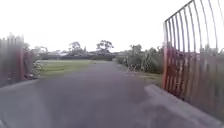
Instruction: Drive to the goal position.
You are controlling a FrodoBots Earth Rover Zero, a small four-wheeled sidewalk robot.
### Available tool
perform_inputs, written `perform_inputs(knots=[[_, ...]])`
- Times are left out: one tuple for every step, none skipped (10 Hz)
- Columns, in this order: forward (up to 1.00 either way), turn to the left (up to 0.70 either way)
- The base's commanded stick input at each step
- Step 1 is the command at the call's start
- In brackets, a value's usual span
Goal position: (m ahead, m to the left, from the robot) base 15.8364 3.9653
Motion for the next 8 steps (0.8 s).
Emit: perform_inputs(knots=[[0.7, 0.0], [0.7, 0.0], [0.7, -0.14], [0.7, -0.14], [0.7, -0.14], [0.7, -0.14], [0.7, -0.14], [0.7, -0.14]])
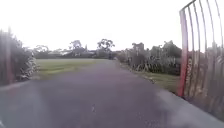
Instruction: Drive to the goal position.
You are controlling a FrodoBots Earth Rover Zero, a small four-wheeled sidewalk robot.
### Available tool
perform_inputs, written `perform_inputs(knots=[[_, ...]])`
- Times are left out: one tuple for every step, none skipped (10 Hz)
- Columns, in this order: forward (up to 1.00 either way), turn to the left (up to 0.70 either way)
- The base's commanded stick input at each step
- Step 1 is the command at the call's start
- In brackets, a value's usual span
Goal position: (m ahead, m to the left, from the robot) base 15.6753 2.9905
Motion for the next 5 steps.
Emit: perform_inputs(knots=[[0.7, -0.14], [0.7, -0.14], [0.7, -0.09], [0.7, -0.03], [0.7, 0.0]])
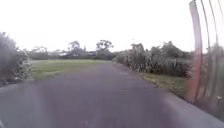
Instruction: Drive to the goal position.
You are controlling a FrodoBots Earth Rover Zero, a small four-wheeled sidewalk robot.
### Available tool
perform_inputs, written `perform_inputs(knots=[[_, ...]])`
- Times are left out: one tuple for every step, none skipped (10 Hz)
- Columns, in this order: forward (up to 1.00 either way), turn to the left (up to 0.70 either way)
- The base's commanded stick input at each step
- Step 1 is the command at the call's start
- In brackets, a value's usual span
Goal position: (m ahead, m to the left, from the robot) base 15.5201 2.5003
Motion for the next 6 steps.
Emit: perform_inputs(knots=[[0.7, 0.0], [0.7, 0.0], [0.7, 0.0], [0.7, 0.0], [0.7, 0.0], [0.7, 0.0]])
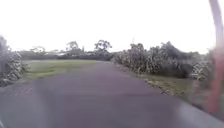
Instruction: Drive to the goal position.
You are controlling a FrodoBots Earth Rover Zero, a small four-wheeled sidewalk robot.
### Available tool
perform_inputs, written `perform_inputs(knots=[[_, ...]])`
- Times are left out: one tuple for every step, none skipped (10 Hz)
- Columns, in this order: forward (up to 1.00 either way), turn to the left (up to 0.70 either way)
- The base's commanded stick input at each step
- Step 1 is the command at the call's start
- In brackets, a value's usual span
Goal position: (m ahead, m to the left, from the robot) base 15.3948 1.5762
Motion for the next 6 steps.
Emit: perform_inputs(knots=[[0.7, 0.0], [0.7, 0.0], [0.7, 0.0], [0.7, 0.0], [0.7, 0.0], [0.7, 0.0]])
